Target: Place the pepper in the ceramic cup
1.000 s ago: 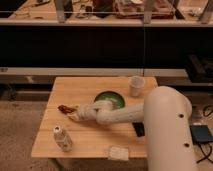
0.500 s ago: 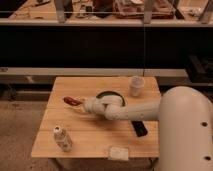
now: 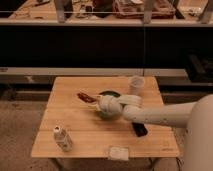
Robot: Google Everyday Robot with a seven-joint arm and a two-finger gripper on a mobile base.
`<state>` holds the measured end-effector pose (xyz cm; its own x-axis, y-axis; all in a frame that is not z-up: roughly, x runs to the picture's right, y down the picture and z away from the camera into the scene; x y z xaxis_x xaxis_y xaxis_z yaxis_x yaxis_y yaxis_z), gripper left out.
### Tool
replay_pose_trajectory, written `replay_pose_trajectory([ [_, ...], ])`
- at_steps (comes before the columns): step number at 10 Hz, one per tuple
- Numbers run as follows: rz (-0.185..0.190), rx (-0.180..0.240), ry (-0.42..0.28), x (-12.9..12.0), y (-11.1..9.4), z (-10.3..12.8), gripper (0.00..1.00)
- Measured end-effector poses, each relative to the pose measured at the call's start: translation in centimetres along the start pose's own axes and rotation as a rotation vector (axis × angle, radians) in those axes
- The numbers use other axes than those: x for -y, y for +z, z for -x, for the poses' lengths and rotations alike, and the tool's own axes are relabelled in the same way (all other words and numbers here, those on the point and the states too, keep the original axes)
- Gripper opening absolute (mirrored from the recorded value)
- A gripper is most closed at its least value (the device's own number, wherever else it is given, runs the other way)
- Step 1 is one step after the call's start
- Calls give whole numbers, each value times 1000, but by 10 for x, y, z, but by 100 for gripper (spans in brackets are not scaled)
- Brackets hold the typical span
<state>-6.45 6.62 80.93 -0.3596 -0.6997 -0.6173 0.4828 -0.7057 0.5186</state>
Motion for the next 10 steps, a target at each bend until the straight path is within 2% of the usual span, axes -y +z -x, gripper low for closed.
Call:
replay_pose_trajectory([
  [1,16,-1,21,0,-20,7,25],
  [3,39,-7,44,-1,-43,14,25],
  [5,94,-15,75,-11,-78,27,25],
  [6,113,-14,84,-15,-88,31,25],
  [10,252,3,132,-49,-147,54,25],
])
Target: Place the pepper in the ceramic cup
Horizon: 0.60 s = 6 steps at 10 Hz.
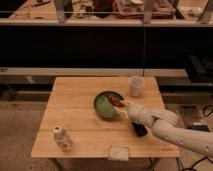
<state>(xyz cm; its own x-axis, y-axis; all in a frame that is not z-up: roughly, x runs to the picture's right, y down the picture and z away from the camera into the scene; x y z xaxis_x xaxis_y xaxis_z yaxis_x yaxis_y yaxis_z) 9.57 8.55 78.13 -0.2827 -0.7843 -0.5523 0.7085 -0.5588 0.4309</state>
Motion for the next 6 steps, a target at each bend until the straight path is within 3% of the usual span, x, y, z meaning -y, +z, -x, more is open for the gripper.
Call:
replay_pose_trajectory([
  [4,118,19,43,-37,-34,12,25],
  [6,175,6,75,-57,-47,8,25],
])
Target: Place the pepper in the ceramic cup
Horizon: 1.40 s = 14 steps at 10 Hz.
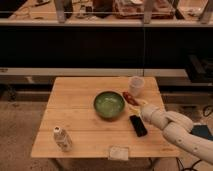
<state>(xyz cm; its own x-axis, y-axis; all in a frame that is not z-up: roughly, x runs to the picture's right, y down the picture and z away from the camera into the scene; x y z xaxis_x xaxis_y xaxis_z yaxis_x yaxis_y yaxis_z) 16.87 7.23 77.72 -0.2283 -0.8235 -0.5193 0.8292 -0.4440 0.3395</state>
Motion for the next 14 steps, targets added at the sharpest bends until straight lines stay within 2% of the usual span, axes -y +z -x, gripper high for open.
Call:
replay_pose_trajectory([
  [3,55,-13,15,-27,8,-21,25],
  [6,85,-5,12,-47,32,-41,25],
  [10,116,19,33,-76,67,-43,25],
  [14,158,7,49,-107,72,-49,25],
])
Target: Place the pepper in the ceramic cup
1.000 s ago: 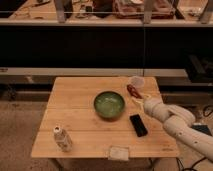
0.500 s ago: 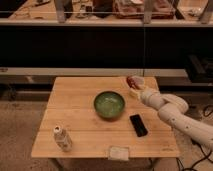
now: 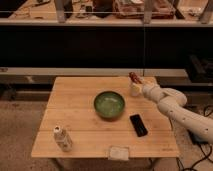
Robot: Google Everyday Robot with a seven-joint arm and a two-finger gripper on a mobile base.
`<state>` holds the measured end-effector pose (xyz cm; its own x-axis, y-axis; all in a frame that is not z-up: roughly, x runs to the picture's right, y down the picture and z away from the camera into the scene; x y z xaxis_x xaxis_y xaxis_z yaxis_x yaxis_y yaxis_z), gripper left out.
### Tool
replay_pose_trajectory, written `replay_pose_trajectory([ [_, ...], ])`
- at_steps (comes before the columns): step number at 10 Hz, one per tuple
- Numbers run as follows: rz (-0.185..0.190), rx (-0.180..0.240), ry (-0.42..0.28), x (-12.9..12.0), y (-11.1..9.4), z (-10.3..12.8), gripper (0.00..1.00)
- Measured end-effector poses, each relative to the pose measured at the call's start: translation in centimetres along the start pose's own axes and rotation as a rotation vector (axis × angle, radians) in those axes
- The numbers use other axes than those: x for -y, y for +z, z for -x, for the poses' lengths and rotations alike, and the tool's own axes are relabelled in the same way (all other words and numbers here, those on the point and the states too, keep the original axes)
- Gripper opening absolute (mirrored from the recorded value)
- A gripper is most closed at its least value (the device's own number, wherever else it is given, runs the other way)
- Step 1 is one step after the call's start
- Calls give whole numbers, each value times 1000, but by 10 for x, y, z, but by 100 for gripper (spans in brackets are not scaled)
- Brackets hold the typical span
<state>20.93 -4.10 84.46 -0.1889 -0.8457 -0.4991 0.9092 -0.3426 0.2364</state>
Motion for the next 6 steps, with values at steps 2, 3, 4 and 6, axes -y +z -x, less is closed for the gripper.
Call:
replay_pose_trajectory([
  [2,12,0,2,-8,-5,0,25],
  [3,16,0,4,-11,-7,0,31],
  [4,18,-2,5,-13,-10,0,42],
  [6,21,-7,1,-16,-11,-2,60],
])
